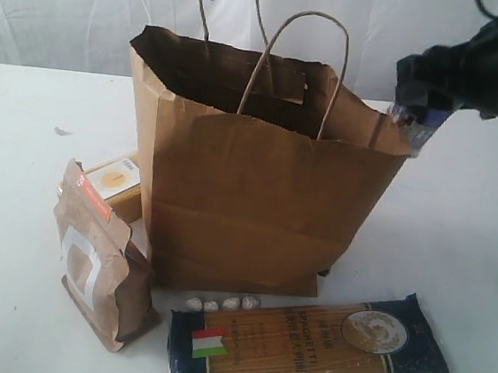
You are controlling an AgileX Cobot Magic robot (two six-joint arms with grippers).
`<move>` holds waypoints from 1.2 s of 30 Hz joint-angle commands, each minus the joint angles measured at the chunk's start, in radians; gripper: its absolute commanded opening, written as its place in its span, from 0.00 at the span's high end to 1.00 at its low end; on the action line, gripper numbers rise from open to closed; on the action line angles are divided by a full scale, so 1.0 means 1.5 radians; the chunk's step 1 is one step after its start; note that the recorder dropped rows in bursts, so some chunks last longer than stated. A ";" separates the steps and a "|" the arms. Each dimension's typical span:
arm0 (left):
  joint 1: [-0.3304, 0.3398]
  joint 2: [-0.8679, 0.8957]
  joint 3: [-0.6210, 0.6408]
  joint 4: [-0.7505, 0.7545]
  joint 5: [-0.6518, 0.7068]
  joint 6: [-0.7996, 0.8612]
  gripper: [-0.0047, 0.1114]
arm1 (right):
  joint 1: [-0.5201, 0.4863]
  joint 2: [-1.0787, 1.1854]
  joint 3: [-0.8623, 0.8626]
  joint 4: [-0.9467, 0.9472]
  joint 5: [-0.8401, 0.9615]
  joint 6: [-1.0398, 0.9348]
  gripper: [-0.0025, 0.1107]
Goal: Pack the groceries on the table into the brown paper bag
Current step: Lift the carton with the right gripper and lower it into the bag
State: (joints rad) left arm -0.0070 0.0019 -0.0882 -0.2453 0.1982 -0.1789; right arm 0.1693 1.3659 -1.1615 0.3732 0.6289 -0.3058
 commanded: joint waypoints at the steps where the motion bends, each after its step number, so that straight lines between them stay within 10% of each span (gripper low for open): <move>1: -0.004 -0.001 0.004 -0.006 -0.002 0.000 0.95 | 0.001 -0.107 -0.005 -0.003 -0.007 -0.008 0.98; 36: -0.004 -0.001 0.004 -0.006 -0.002 0.000 0.95 | 0.195 0.006 -0.063 0.016 0.018 -0.020 0.98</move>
State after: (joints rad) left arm -0.0070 0.0019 -0.0882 -0.2453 0.1982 -0.1789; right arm 0.4598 1.3454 -1.2445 0.4048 0.6815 -0.3244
